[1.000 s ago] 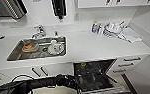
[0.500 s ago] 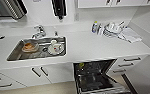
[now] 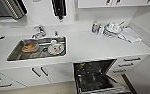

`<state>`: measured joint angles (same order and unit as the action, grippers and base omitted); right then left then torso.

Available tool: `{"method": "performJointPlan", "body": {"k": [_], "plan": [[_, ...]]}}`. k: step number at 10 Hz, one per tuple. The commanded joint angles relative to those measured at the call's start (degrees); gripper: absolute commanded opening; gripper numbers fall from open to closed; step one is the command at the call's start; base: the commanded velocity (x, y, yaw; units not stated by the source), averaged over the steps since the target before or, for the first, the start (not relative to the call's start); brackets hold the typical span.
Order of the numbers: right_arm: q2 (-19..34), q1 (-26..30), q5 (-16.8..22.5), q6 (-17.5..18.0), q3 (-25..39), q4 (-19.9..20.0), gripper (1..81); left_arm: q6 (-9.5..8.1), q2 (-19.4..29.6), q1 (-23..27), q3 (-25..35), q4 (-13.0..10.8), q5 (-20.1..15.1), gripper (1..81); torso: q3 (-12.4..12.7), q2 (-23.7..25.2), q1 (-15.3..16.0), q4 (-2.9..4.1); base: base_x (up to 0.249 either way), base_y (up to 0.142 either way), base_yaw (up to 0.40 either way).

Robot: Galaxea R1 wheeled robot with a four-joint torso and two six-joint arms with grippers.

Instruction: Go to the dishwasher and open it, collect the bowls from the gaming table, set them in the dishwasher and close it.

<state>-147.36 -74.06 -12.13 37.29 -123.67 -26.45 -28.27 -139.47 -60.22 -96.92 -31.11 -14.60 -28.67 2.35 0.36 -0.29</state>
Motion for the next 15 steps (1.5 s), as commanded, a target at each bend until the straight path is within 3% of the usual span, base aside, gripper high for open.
{"method": "performJointPlan", "body": {"k": [1,4,6,7,8,11,15], "plan": [[5.0,6.0,2.7,3.7,5.8,-0.2,1.0,0.67,0.2,-9.7,-9.8,-4.0,11.9,81.1,0.0,0.0,0.0,0.0,0.0,0.0,0.0],[11.8,12.6,2.9,8.0,17.0,-0.2,1.0,0.67,-2.7,-16.2,-17.5,-4.7,18.6,81.1,0.0,0.0,0.0,0.0,0.0,0.0,0.0],[14.3,16.6,4.8,9.8,21.5,-0.2,1.0,0.67,-4.4,-19.1,-20.2,-4.8,20.0,81.1,0.0,0.0,0.0,0.0,0.0,0.0,0.0],[14.7,18.2,5.7,11.0,23.0,0.0,1.0,0.67,-4.9,-20.9,-20.9,-4.9,23.7,81.1,0.0,0.0,0.0,0.0,0.0,0.0,0.0],[15.0,20.2,5.9,11.1,24.2,0.6,1.0,0.67,-5.7,-22.3,-22.4,-5.2,25.3,81.1,0.0,0.0,0.0,0.0,0.0,0.0,0.0],[17.2,28.2,6.8,11.3,31.3,4.6,1.0,0.67,-13.0,-24.8,-32.1,-5.2,25.4,81.1,0.0,0.0,0.0,0.0,0.0,0.0,0.0],[16.7,39.2,13.8,11.3,33.8,8.3,1.0,0.67,-20.6,-26.5,-42.3,-8.0,25.3,81.1,0.0,0.0,0.0,0.0,0.0,0.0,0.0]]}}
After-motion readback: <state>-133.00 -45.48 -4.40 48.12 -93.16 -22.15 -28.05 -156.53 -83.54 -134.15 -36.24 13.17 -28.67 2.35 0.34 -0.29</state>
